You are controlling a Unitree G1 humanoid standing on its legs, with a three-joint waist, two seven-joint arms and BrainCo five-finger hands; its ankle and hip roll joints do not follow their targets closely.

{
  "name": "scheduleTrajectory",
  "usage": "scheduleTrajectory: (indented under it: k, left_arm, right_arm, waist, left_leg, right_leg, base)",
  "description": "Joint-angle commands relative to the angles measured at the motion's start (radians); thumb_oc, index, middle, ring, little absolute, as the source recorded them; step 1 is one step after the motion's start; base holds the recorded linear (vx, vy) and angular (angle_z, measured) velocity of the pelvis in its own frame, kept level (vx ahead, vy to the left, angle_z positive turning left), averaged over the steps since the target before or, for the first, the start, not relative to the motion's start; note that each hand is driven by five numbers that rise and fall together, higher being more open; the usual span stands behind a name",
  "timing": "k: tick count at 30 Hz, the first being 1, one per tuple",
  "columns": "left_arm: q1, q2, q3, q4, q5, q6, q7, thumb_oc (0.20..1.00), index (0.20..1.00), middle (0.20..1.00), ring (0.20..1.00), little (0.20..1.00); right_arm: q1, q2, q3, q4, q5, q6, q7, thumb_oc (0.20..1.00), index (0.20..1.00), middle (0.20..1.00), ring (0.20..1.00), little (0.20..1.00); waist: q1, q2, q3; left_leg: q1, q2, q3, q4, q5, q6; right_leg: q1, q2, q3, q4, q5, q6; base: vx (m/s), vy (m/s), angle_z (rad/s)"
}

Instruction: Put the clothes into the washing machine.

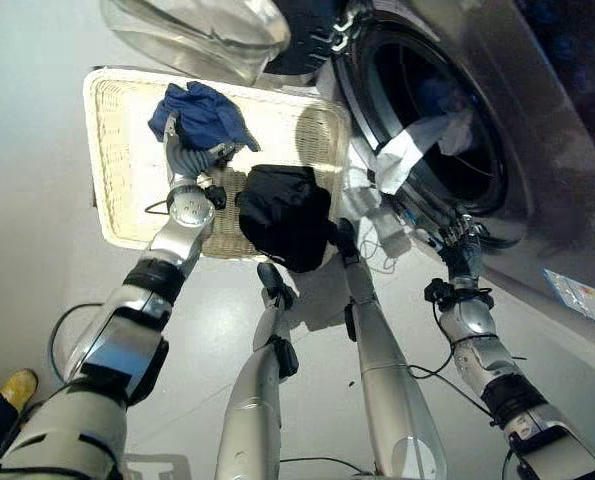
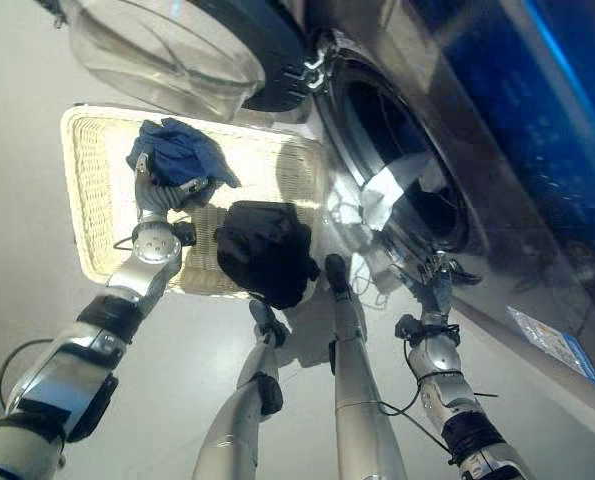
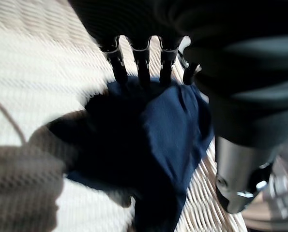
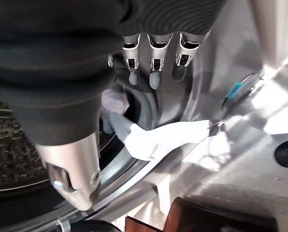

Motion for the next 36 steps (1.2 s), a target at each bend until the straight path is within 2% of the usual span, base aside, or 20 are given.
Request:
scheduleTrajectory:
  k: [1, 5, 12, 14, 15, 16, 17, 18, 19, 21, 22, 25, 26, 28, 29, 31, 33, 34, 35, 36]
  left_arm:
    - [0.049, 0.066, 0.030, 0.056, -0.050, 0.037, -0.005, 1.000, 1.000, 1.000, 1.000, 1.000]
    - [-0.015, 0.083, 0.036, 0.157, -0.076, 0.073, 0.047, 1.000, 1.000, 1.000, 1.000, 1.000]
    - [-0.120, 0.110, 0.018, 0.328, -0.038, 0.159, 0.121, 1.000, 1.000, 1.000, 1.000, 1.000]
    - [-0.173, 0.124, -0.018, 0.384, 0.043, 0.264, 0.138, 1.000, 1.000, 1.000, 1.000, 1.000]
    - [-0.173, 0.124, -0.018, 0.384, 0.043, 0.264, 0.138, 1.000, 1.000, 1.000, 1.000, 1.000]
    - [-0.184, 0.129, -0.034, 0.397, 0.072, 0.303, 0.136, 1.000, 1.000, 1.000, 1.000, 1.000]
    - [-0.200, 0.138, -0.063, 0.418, 0.130, 0.362, 0.128, 1.000, 1.000, 1.000, 1.000, 1.000]
    - [-0.227, 0.159, -0.132, 0.450, 0.210, 0.451, 0.088, 0.950, 0.950, 0.950, 0.950, 0.950]
    - [-0.227, 0.159, -0.132, 0.450, 0.210, 0.451, 0.088, 0.950, 0.950, 0.950, 0.950, 0.950]
    - [-0.238, 0.165, -0.165, 0.456, 0.202, 0.454, 0.082, 0.200, 0.200, 0.200, 0.200, 0.200]
    - [-0.238, 0.165, -0.166, 0.455, 0.197, 0.451, 0.083, 0.200, 0.200, 0.200, 0.200, 0.200]
    - [-0.226, 0.151, -0.133, 0.431, 0.068, 0.345, 0.120, 0.200, 0.200, 0.200, 0.200, 0.200]
    - [-0.225, 0.151, -0.133, 0.431, 0.067, 0.344, 0.121, 0.200, 0.200, 0.200, 0.200, 0.200]
    - [-0.213, 0.139, -0.100, 0.414, -0.015, 0.265, 0.145, 0.200, 0.200, 0.200, 0.200, 0.200]
    - [-0.188, 0.116, -0.041, 0.384, -0.104, 0.136, 0.171, 0.200, 0.200, 0.200, 0.200, 0.200]
    - [-0.158, 0.100, 0.023, 0.330, -0.185, -0.006, 0.189, 0.200, 0.200, 0.200, 0.200, 0.200]
    - [-0.138, 0.091, 0.061, 0.294, -0.228, -0.092, 0.194, 0.200, 0.200, 0.200, 0.200, 0.200]
    - [-0.131, 0.088, 0.069, 0.283, -0.231, -0.106, 0.198, 0.200, 0.200, 0.200, 0.200, 0.200]
    - [-0.089, 0.072, 0.112, 0.219, -0.276, -0.191, 0.215, 0.200, 0.200, 0.200, 0.200, 0.200]
    - [-0.082, 0.070, 0.116, 0.212, -0.279, -0.200, 0.219, 0.200, 0.200, 0.200, 0.200, 0.200]
  right_arm:
    - [0.050, -0.023, 0.009, -0.098, -0.090, 0.008, 0.039, 1.000, 1.000, 1.000, 1.000, 1.000]
    - [0.075, -0.032, 0.049, -0.125, -0.075, 0.035, 0.094, 1.000, 1.000, 1.000, 1.000, 1.000]
    - [0.067, -0.032, 0.103, -0.108, -0.011, 0.050, 0.111, 1.000, 1.000, 1.000, 1.000, 1.000]
    - [0.059, -0.033, 0.117, -0.115, 0.029, 0.061, 0.112, 1.000, 1.000, 1.000, 1.000, 1.000]
    - [0.059, -0.033, 0.117, -0.115, 0.029, 0.061, 0.112, 1.000, 1.000, 1.000, 1.000, 1.000]
    - [0.058, -0.034, 0.117, -0.116, 0.043, 0.063, 0.114, 1.000, 1.000, 1.000, 1.000, 1.000]
    - [0.057, -0.034, 0.117, -0.118, 0.057, 0.065, 0.117, 1.000, 1.000, 1.000, 1.000, 1.000]
    - [0.054, -0.039, 0.122, -0.122, 0.069, 0.059, 0.118, 1.000, 1.000, 1.000, 1.000, 1.000]
    - [0.054, -0.039, 0.122, -0.122, 0.069, 0.059, 0.118, 1.000, 1.000, 1.000, 1.000, 1.000]
    - [0.051, -0.045, 0.128, -0.127, 0.082, 0.052, 0.121, 1.000, 1.000, 1.000, 1.000, 1.000]
    - [0.052, -0.046, 0.127, -0.129, 0.082, 0.051, 0.121, 1.000, 1.000, 1.000, 1.000, 1.000]
    - [0.057, -0.039, 0.125, -0.146, 0.070, 0.038, 0.132, 1.000, 1.000, 1.000, 1.000, 1.000]
    - [0.058, -0.040, 0.125, -0.147, 0.070, 0.039, 0.132, 1.000, 1.000, 1.000, 1.000, 1.000]
    - [0.061, -0.034, 0.127, -0.159, 0.062, 0.033, 0.130, 1.000, 1.000, 1.000, 1.000, 1.000]
    - [0.057, -0.021, 0.127, -0.170, 0.050, 0.029, 0.128, 1.000, 1.000, 1.000, 1.000, 1.000]
    - [0.051, -0.013, 0.126, -0.196, 0.037, 0.036, 0.117, 1.000, 1.000, 1.000, 1.000, 1.000]
    - [0.053, -0.007, 0.121, -0.207, 0.027, 0.037, 0.120, 1.000, 1.000, 1.000, 1.000, 1.000]
    - [0.055, -0.006, 0.119, -0.211, 0.026, 0.038, 0.118, 1.000, 1.000, 1.000, 1.000, 1.000]
    - [0.065, 0.004, 0.111, -0.231, 0.007, 0.038, 0.114, 1.000, 1.000, 1.000, 1.000, 1.000]
    - [0.066, 0.005, 0.110, -0.233, 0.002, 0.038, 0.113, 1.000, 1.000, 1.000, 1.000, 1.000]
  waist:
    - [0.003, -0.050, -0.027]
    - [-0.026, -0.072, -0.027]
    - [-0.053, -0.101, -0.027]
    - [-0.064, -0.111, -0.027]
    - [-0.064, -0.111, -0.027]
    - [-0.067, -0.113, -0.027]
    - [-0.070, -0.117, -0.027]
    - [-0.077, -0.126, -0.027]
    - [-0.077, -0.126, -0.027]
    - [-0.081, -0.131, -0.027]
    - [-0.081, -0.132, -0.027]
    - [-0.077, -0.132, -0.027]
    - [-0.078, -0.132, -0.027]
    - [-0.073, -0.131, -0.027]
    - [-0.063, -0.129, -0.027]
    - [-0.047, -0.125, -0.027]
    - [-0.037, -0.123, -0.027]
    - [-0.034, -0.122, -0.027]
    - [-0.021, -0.116, -0.027]
    - [-0.020, -0.116, -0.027]
  left_leg:
    - [-0.081, -0.038, 0.016, 0.237, -0.134, -0.026]
    - [-0.119, -0.030, 0.033, 0.319, -0.178, -0.020]
    - [-0.176, -0.011, 0.038, 0.405, -0.228, -0.012]
    - [-0.200, -0.008, 0.032, 0.429, -0.243, -0.010]
    - [-0.200, -0.008, 0.032, 0.429, -0.243, -0.010]
    - [-0.205, -0.008, 0.031, 0.435, -0.246, -0.009]
    - [-0.213, -0.008, 0.028, 0.445, -0.251, -0.008]
    - [-0.234, -0.008, 0.024, 0.464, -0.260, -0.005]
    - [-0.234, -0.008, 0.024, 0.464, -0.260, -0.005]
    - [-0.243, -0.011, 0.021, 0.471, -0.264, -0.003]
    - [-0.244, -0.012, 0.021, 0.470, -0.264, -0.002]
    - [-0.237, -0.019, 0.019, 0.453, -0.260, -0.003]
    - [-0.236, -0.019, 0.019, 0.452, -0.260, -0.003]
    - [-0.229, -0.023, 0.017, 0.439, -0.255, -0.003]
    - [-0.214, -0.030, 0.010, 0.420, -0.247, -0.003]
    - [-0.189, -0.035, -0.001, 0.382, -0.229, -0.003]
    - [-0.177, -0.038, -0.012, 0.367, -0.221, -0.004]
    - [-0.172, -0.039, -0.015, 0.362, -0.218, -0.004]
    - [-0.145, -0.043, -0.026, 0.336, -0.207, -0.005]
    - [-0.142, -0.044, -0.027, 0.334, -0.206, -0.005]
  right_leg:
    - [-0.012, 0.074, -0.020, 0.111, -0.143, 0.024]
    - [-0.052, 0.072, -0.002, 0.132, -0.145, 0.024]
    - [-0.109, 0.073, 0.015, 0.163, -0.148, 0.026]
    - [-0.132, 0.078, 0.026, 0.172, -0.145, 0.025]
    - [-0.132, 0.078, 0.026, 0.172, -0.145, 0.025]
    - [-0.137, 0.079, 0.029, 0.173, -0.143, 0.025]
    - [-0.145, 0.080, 0.034, 0.176, -0.140, 0.025]
    - [-0.163, 0.083, 0.042, 0.180, -0.131, 0.025]
    - [-0.163, 0.083, 0.042, 0.180, -0.131, 0.025]
    - [-0.174, 0.088, 0.047, 0.184, -0.126, 0.025]
    - [-0.175, 0.089, 0.048, 0.184, -0.126, 0.025]
    - [-0.171, 0.095, 0.053, 0.180, -0.128, 0.023]
    - [-0.170, 0.095, 0.053, 0.180, -0.128, 0.023]
    - [-0.166, 0.099, 0.053, 0.180, -0.131, 0.022]
    - [-0.154, 0.105, 0.051, 0.181, -0.138, 0.021]
    - [-0.130, 0.111, 0.044, 0.174, -0.145, 0.017]
    - [-0.120, 0.115, 0.041, 0.176, -0.149, 0.015]
    - [-0.116, 0.115, 0.039, 0.177, -0.151, 0.015]
    - [-0.092, 0.117, 0.033, 0.179, -0.159, 0.012]
    - [-0.090, 0.117, 0.032, 0.178, -0.159, 0.012]
  base:
    - [0.03, 0.083, -0.17]
    - [0.02, 0.068, -0.03]
    - [0.01, 0.019, 0.01]
    - [0.00, 0.031, -0.04]
    - [0.00, 0.029, -0.03]
    - [0.00, 0.030, -0.01]
    - [-0.01, 0.077, -0.03]
    - [-0.01, 0.065, -0.02]
    - [-0.01, 0.055, -0.05]
    - [0.00, 0.047, -0.08]
    - [-0.01, 0.066, -0.09]
    - [-0.02, 0.049, -0.03]
    - [0.00, 0.000, 0.00]
    - [-0.02, 0.008, 0.01]
    - [-0.05, 0.007, 0.02]
    - [-0.07, -0.002, 0.00]
    - [-0.05, -0.013, 0.04]
    - [-0.07, -0.020, 0.15]
    - [-0.06, -0.019, 0.15]
    - [-0.10, -0.040, 0.18]
